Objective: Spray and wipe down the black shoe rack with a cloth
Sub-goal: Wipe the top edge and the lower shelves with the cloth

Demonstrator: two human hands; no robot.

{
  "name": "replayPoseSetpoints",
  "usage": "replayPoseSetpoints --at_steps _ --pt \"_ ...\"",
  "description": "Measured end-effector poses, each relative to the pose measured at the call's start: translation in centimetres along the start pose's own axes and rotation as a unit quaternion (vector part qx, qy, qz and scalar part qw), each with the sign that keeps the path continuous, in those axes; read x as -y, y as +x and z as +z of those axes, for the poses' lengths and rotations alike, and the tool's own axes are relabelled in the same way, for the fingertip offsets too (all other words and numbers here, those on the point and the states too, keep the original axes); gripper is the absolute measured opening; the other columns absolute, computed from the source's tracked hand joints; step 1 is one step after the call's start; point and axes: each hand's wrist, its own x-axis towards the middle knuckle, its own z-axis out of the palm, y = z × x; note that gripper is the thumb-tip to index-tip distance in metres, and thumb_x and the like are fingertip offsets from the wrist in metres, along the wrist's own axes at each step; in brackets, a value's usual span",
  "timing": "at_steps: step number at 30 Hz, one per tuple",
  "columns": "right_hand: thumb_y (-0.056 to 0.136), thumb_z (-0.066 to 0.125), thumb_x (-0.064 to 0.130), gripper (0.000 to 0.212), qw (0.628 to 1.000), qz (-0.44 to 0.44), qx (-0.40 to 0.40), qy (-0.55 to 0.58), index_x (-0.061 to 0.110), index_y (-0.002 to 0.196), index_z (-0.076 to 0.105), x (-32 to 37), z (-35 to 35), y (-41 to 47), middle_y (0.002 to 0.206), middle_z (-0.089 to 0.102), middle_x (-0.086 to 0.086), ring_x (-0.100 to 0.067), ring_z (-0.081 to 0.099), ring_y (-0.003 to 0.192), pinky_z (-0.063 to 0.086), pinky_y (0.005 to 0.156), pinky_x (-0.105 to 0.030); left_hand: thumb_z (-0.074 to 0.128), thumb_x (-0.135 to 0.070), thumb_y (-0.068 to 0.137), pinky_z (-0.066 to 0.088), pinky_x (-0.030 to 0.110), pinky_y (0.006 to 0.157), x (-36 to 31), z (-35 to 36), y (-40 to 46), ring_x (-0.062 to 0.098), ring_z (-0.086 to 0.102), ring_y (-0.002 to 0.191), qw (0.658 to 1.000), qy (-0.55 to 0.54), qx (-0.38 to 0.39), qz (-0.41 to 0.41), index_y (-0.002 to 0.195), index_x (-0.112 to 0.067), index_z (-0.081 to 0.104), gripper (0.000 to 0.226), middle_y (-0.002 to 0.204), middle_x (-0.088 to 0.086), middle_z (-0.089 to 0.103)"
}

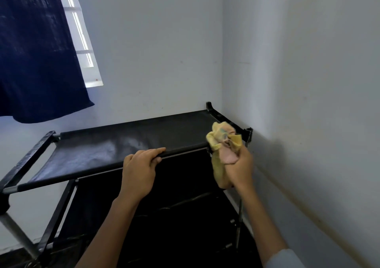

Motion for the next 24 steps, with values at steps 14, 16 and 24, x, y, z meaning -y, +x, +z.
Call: replayPoseSetpoints --at_steps 14,16,24 --pt "0.071 0.063 0.072 0.072 0.994 -0.066 -0.044 -0.081 0.033 0.13 0.053 5.1 8.9 -5.1 0.145 0.036 0.012 -0.025 0.037 0.123 0.025 0.086 -0.014 0.049 -0.017 0.09 0.021 0.027 0.077 -0.4 0.5 0.0 0.018 0.062 0.09 1.0 0.016 -0.025 0.009 0.107 -0.021 0.07 0.027 0.095 -0.005 0.072" --pt "0.075 0.066 0.062 0.064 0.991 -0.088 -0.042 -0.096 0.027 0.127 0.055 5.0 9.8 -5.9 0.144 0.04 0.009 -0.024 0.044 0.115 0.02 0.075 -0.004 0.044 -0.019 0.086 0.017 0.025 0.072 -0.3 0.5 -0.1 0.019 0.063 0.087 0.999 0.024 -0.027 0.013 0.103 -0.021 0.07 0.031 0.091 -0.006 0.072" --pt "0.075 0.064 0.027 0.057 0.962 -0.199 0.184 0.002 0.047 0.123 0.041 3.8 3.5 -5.0 0.121 0.057 0.009 -0.015 0.058 0.106 0.051 0.088 -0.04 0.053 -0.012 0.09 0.017 0.023 0.074 -0.5 0.2 0.0 0.02 0.062 0.088 1.0 0.024 -0.013 -0.002 0.102 -0.022 0.068 0.022 0.086 -0.005 0.07"
